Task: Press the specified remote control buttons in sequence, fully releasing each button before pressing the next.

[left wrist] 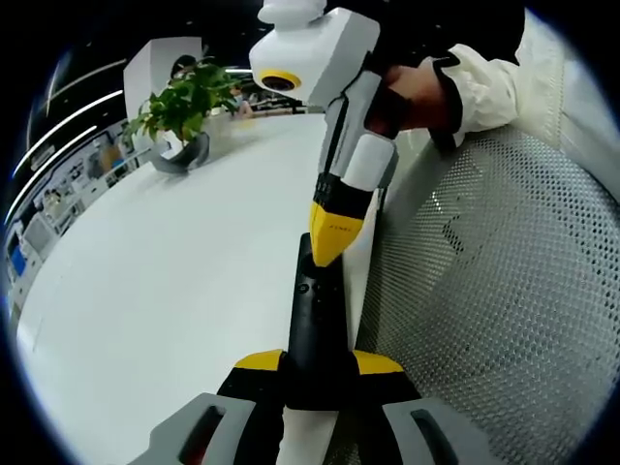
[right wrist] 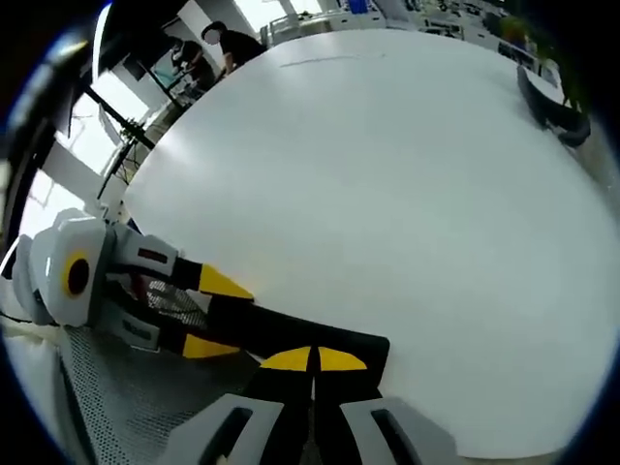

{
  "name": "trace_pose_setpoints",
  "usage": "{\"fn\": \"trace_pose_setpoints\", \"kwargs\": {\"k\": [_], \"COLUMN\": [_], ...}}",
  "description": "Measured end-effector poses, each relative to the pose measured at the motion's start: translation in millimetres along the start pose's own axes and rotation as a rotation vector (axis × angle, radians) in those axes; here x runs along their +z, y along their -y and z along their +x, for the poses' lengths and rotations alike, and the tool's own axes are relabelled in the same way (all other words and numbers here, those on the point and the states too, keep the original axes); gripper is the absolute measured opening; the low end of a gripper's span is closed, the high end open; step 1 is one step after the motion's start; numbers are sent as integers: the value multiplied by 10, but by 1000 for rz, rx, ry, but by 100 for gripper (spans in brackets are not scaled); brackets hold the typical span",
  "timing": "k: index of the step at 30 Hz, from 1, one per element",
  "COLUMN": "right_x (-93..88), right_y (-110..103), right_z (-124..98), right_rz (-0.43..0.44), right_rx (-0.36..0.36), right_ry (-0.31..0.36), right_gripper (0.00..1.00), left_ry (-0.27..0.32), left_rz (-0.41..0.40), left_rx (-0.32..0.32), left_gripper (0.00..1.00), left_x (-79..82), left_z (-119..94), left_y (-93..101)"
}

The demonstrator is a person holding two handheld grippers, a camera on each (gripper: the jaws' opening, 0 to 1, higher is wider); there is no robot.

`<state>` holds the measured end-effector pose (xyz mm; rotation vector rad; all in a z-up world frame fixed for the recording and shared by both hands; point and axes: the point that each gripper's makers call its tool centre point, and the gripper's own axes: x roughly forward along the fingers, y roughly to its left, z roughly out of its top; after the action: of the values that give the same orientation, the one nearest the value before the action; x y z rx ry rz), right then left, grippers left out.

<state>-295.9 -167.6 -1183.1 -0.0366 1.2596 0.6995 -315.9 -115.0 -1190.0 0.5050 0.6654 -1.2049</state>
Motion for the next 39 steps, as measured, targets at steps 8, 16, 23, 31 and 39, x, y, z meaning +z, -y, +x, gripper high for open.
{"fn": "trace_pose_setpoints", "kwargs": {"k": [8, 16, 23, 31, 39], "right_x": [0, 5, 6, 11, 22], "right_y": [-6, -4, -7, 2, -52], "right_z": [0, 5, 0, -10, 5], "right_rz": [-8, -60, -62, 25, 0], "right_rx": [-3, -26, -24, 12, 19], "right_ry": [2, 0, 3, 7, 9], "right_gripper": [0, 0, 0, 0, 0], "left_ry": [0, 2, 3, -9, -12], "left_rz": [0, -1, 1, 3, 2], "left_rx": [0, -1, -2, -1, -3], "left_gripper": [25, 25, 25, 24, 24], "left_x": [1, 4, 6, 8, 14], "left_z": [3, 2, 2, 2, 7], "left_y": [1, 1, 2, 11, 17]}}
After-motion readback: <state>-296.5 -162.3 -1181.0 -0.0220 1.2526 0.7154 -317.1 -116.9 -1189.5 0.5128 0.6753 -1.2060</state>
